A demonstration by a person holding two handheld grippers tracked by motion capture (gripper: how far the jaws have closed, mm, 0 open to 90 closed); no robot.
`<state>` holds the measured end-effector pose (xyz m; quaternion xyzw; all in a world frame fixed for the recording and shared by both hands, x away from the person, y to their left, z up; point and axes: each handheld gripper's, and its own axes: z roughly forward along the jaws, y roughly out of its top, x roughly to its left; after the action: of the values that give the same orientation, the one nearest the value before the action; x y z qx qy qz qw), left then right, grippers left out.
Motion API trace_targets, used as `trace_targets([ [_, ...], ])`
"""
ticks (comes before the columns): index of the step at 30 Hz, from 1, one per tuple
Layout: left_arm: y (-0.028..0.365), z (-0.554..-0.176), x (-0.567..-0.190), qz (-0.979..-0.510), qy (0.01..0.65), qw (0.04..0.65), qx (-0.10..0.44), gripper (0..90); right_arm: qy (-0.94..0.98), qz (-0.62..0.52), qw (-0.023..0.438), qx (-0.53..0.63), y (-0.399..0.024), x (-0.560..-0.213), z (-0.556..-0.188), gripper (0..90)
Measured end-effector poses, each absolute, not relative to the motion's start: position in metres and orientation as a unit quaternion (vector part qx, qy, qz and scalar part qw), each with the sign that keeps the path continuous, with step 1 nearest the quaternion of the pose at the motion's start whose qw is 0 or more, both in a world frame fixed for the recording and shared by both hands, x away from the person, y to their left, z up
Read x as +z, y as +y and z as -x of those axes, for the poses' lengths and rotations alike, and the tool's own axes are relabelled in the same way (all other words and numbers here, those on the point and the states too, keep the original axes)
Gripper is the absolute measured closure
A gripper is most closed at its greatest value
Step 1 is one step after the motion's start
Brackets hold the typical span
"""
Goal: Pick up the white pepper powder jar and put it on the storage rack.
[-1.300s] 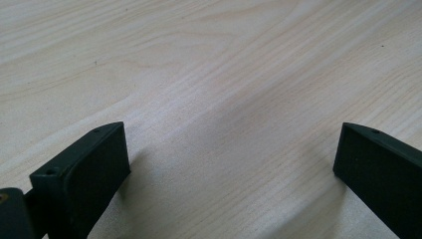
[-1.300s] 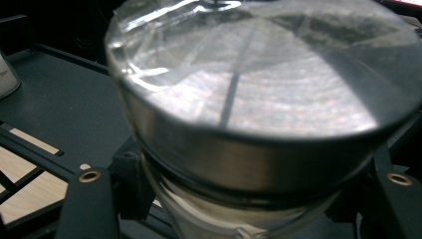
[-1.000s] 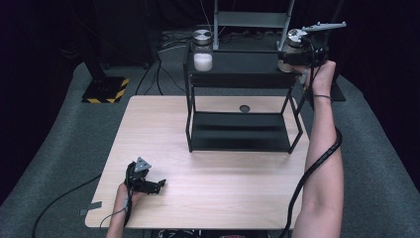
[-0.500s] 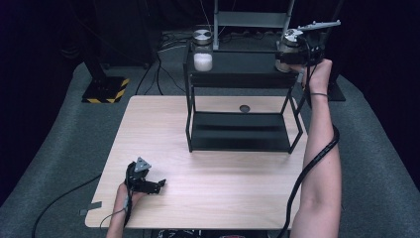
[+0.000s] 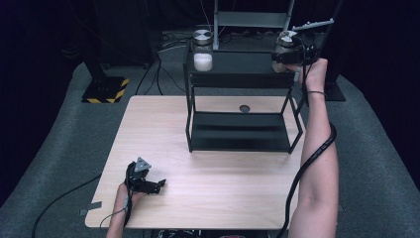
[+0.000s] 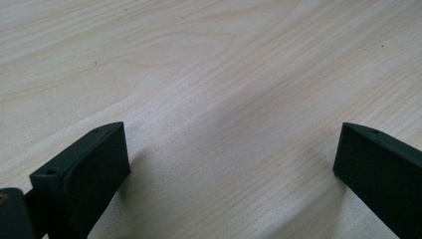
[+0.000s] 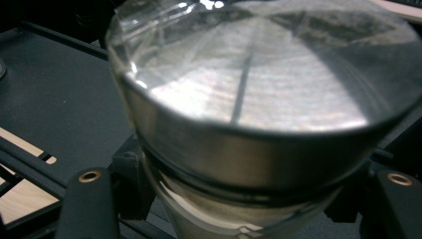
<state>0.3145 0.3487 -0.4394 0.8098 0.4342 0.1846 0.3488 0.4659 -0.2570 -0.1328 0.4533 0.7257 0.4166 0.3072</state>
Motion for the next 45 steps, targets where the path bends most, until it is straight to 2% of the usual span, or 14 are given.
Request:
trace_targets([
  [7,0.349,-0.314,-0.44,-0.81,0.434,0.349,0.185,0.4,0.721,-0.467,0.284,0.426,-0.263,-0.132,-0.472,30.3],
  [25,0.349,-0.314,-0.439,-0.81,0.434,0.349,0.185,0.4,0.718,-0.469,0.283,0.429,-0.264,-0.134,-0.471,29.4],
  [26,0.349,-0.314,-0.439,-0.81,0.434,0.349,0.185,0.4,0.719,-0.468,0.281,0.431,-0.265,-0.134,-0.471,27.1],
  [29,0.349,-0.314,-0.439,-0.81,0.434,0.349,0.185,0.4,0.723,-0.469,0.274,0.427,-0.265,-0.132,-0.47,10.9],
  [32,0.349,-0.314,-0.439,-0.81,0.434,0.348,0.185,0.4,0.727,-0.466,0.272,0.425,-0.266,-0.13,-0.466,3.5],
  [37,0.348,-0.314,-0.44,-0.809,0.434,0.349,0.185,0.4,0.74,-0.45,0.267,0.422,-0.271,-0.13,-0.449,0.6],
  [45,0.348,-0.314,-0.44,-0.81,0.434,0.349,0.186,0.4,0.757,-0.421,0.288,0.409,-0.273,-0.145,-0.409,0.0],
])
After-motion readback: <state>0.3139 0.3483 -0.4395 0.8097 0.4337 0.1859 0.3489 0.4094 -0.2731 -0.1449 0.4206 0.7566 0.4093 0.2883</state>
